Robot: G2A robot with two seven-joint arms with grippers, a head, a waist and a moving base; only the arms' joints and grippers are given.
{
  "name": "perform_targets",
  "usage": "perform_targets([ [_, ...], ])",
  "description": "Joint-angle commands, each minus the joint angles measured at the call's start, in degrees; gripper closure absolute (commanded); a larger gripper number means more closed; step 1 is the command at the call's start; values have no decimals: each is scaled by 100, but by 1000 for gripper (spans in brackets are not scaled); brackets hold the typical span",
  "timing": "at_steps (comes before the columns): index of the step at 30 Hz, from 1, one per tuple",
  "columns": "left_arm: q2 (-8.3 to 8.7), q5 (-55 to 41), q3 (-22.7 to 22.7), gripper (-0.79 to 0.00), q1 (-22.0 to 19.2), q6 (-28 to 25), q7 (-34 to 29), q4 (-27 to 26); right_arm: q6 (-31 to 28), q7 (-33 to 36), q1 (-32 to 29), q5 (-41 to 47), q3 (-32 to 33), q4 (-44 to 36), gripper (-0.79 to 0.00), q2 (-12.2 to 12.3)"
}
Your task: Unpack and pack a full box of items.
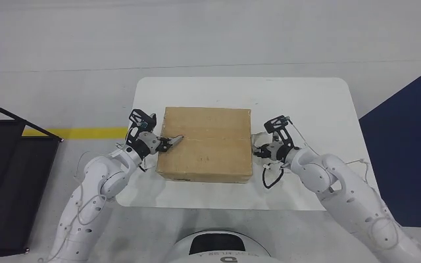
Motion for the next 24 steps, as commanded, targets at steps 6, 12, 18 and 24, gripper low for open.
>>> perform_targets([
  [6, 0, 0, 0, -785, 0, 0, 0, 0, 229, -84, 280, 233, -160, 165, -785, -145],
  [12, 0, 0, 0, -785, 0, 0, 0, 0, 101, -438, 232, 502, -16, 185, -785, -197],
  [18, 0, 0, 0, -785, 0, 0, 0, 0, -219, -907, -133, 770, 434, 21, -785, -167],
  [24, 0, 0, 0, -785, 0, 0, 0, 0, -334, -1069, -437, 823, 809, -249, -785, -143],
])
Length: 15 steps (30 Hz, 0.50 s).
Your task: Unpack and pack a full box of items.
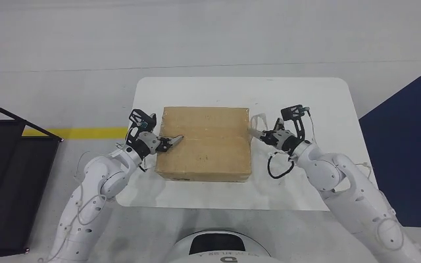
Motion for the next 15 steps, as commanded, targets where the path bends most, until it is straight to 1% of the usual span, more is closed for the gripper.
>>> perform_targets([
  [1, 0, 0, 0, -785, 0, 0, 0, 0, 23, 21, -50, -26, 59, -81, -785, -2],
  [6, 0, 0, 0, -785, 0, 0, 0, 0, 145, 144, -28, -204, 23, -240, -785, -36],
  [11, 0, 0, 0, -785, 0, 0, 0, 0, 440, 295, 68, -441, -98, -549, -785, -89],
  [15, 0, 0, 0, -785, 0, 0, 0, 0, 721, 707, 251, -838, -440, -764, -785, -151],
])
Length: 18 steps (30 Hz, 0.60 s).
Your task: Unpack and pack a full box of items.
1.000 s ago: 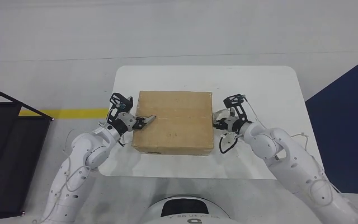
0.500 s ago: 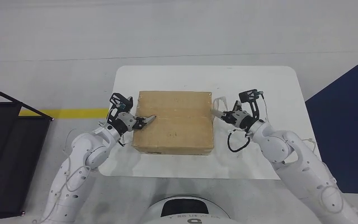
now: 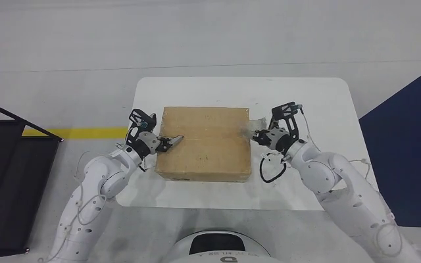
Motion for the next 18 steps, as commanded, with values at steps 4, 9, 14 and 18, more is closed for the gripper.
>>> perform_targets([
  [4, 0, 0, 0, -785, 0, 0, 0, 0, 495, 546, 505, -576, -675, -78, -785, -149],
  [9, 0, 0, 0, -785, 0, 0, 0, 0, 907, 948, 1027, -1005, -1317, -145, -785, -338],
  [14, 0, 0, 0, -785, 0, 0, 0, 0, 1258, 1263, 1515, -1302, -1971, -180, -785, -569],
  [18, 0, 0, 0, -785, 0, 0, 0, 0, 1471, 1417, 1982, -1364, -2408, -201, -785, -793],
])
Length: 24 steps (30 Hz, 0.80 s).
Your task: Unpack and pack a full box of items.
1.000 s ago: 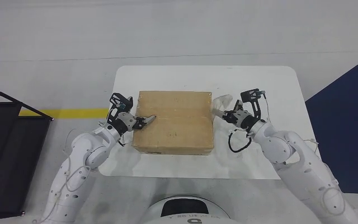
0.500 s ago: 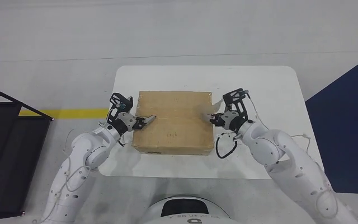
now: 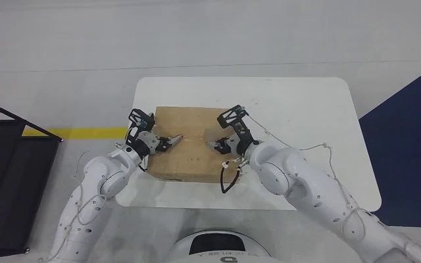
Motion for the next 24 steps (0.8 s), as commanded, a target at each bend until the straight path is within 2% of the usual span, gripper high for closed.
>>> perform_targets([
  [1, 0, 0, 1, -785, 0, -1, 0, 0, 34, 27, 227, 119, -147, -43, -785, -107],
  [7, 0, 0, 1, -785, 0, -1, 0, 0, 141, -146, 470, 446, -81, -109, -785, -270],
  [16, 0, 0, 1, -785, 0, -1, 0, 0, 8, -170, 225, 553, 358, -369, -785, -267],
  [19, 0, 0, 1, -785, 0, -1, 0, 0, -348, -120, -43, 1013, 737, -536, -785, -208],
  [24, 0, 0, 1, -785, 0, -1, 0, 0, -1444, 39, -769, 2280, 1886, -530, -785, -17],
])
